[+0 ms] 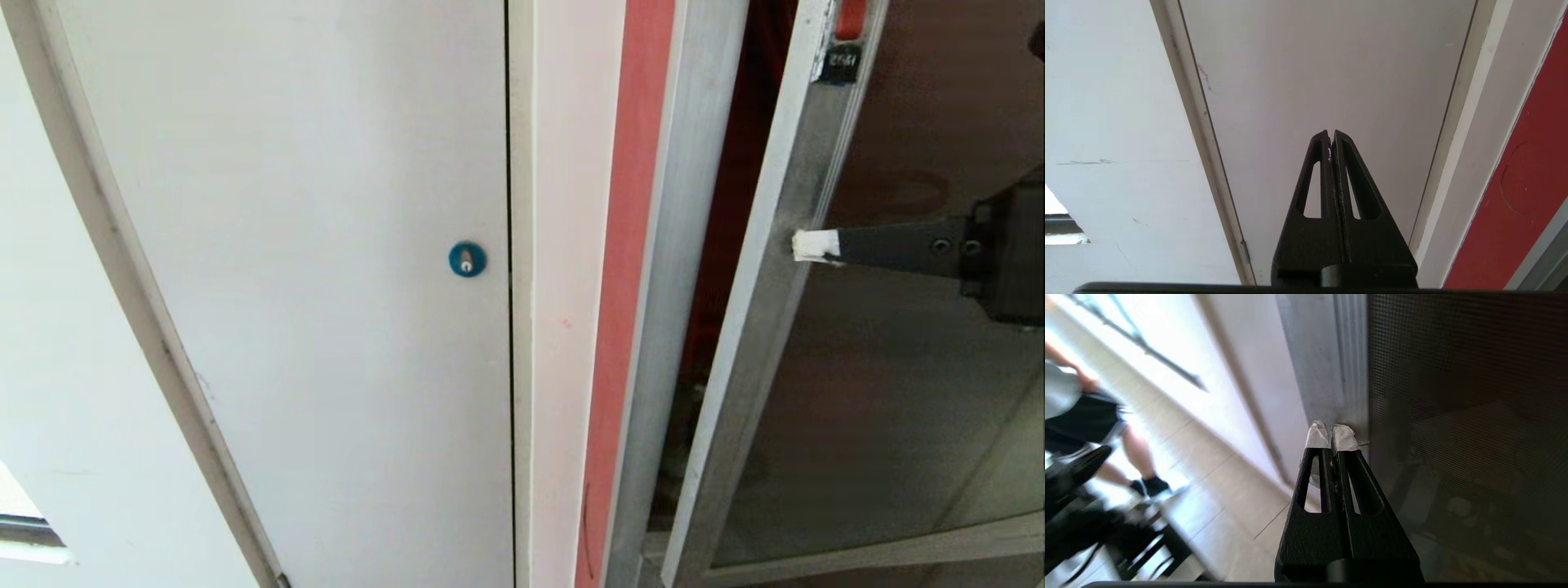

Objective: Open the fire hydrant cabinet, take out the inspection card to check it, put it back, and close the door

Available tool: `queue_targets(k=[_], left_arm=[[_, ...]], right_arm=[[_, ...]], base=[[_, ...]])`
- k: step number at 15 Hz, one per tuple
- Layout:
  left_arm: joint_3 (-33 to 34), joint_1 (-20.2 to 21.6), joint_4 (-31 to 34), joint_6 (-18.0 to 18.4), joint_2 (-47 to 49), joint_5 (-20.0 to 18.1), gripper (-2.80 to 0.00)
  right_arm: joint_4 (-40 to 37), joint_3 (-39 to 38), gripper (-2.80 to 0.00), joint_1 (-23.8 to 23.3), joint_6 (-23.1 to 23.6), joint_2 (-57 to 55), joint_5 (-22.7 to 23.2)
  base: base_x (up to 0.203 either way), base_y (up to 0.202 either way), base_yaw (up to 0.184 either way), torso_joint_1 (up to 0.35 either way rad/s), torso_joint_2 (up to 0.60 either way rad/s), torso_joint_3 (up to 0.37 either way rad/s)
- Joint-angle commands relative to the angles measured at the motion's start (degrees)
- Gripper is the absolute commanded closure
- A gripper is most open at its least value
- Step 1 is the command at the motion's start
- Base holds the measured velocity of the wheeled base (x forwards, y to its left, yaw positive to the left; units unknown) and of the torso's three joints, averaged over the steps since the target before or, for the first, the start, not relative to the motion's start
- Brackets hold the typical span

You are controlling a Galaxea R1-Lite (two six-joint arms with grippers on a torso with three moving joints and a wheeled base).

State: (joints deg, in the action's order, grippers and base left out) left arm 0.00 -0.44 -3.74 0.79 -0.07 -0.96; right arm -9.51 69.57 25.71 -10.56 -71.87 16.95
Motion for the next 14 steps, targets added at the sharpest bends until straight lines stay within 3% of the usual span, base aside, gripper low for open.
queue_targets(k=[1, 6, 14], left_arm=[[1.41, 0.0, -0.04, 0.0, 0.07, 0.0, 0.0], [1.41, 0.0, -0.04, 0.0, 0.03, 0.0, 0.0], [1.41, 0.0, -0.04, 0.0, 0.03, 0.0, 0.0]], right_arm=[[1.65, -0.04, 0.0, 0.04, 0.63, -3.55, -3.31], [6.18, -0.14, 0.0, -0.82, 1.77, -6.97, -7.47], [12.15, 1.12, 0.0, -3.65, 1.86, -12.3, -10.34]], base=[[0.0, 0.0, 0.0, 0.0, 0.0, 0.0], [0.0, 0.0, 0.0, 0.0, 0.0, 0.0], [0.0, 0.0, 0.0, 0.0, 0.0, 0.0]])
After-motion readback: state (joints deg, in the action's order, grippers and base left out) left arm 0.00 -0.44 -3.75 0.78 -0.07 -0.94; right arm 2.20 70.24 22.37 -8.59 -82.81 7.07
